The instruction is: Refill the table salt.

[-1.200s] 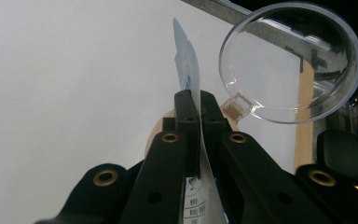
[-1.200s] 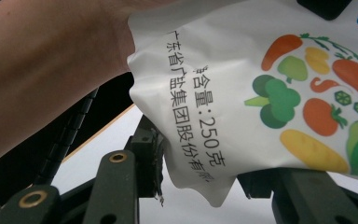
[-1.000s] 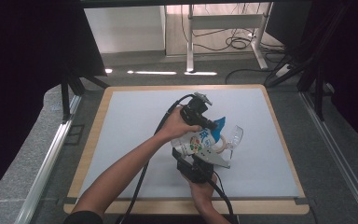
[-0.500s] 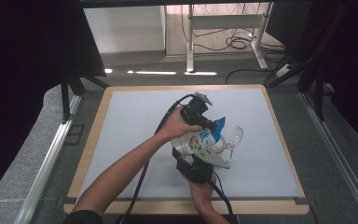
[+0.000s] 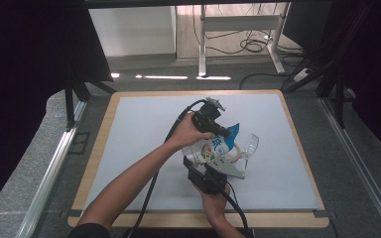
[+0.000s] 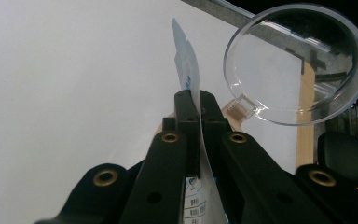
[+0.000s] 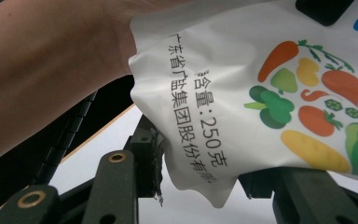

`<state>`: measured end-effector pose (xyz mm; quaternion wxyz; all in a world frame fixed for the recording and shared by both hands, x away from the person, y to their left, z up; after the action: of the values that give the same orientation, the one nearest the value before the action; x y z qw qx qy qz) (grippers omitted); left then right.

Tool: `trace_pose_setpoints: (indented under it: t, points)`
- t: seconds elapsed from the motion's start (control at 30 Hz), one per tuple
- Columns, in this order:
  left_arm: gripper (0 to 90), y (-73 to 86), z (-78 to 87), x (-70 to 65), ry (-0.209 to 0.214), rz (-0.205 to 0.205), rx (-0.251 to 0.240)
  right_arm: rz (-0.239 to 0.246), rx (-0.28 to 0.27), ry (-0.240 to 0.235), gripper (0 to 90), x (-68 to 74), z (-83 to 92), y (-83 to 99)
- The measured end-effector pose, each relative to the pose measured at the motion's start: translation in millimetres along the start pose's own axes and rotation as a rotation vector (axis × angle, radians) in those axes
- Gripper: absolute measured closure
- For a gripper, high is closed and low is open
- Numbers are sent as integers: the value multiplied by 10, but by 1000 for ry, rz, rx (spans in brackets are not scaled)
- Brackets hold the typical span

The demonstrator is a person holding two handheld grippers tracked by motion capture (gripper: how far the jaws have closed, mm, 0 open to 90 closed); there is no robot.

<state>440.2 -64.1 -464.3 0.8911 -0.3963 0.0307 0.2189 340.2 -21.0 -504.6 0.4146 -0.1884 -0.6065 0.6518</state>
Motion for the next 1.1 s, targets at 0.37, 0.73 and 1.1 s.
trace_pose_setpoints:
  t: [0.37, 0.73, 1.1]
  points:
    - [900, 21, 15, 10, -2, 5, -1, 3, 3, -6, 572, 12, -10, 7]
    - [900, 5, 30, -4, 9, 4, -2, -5, -12, -8, 571, 22, 3, -18]
    - [900, 8, 17, -1, 12, 8, 3, 12, -8, 6, 571, 26, 8, -32]
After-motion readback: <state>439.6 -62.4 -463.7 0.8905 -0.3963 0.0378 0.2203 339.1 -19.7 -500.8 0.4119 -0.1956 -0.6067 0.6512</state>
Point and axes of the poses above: each handheld gripper's, and its own axes: z roughly backward along the jaws, y roughly out of its underside, x roughly to its left, the point moved 9 cm from there along -z, roughly forward along the jaws, and after that the axes turned 1 degree about -y, right-handed, at the moved point
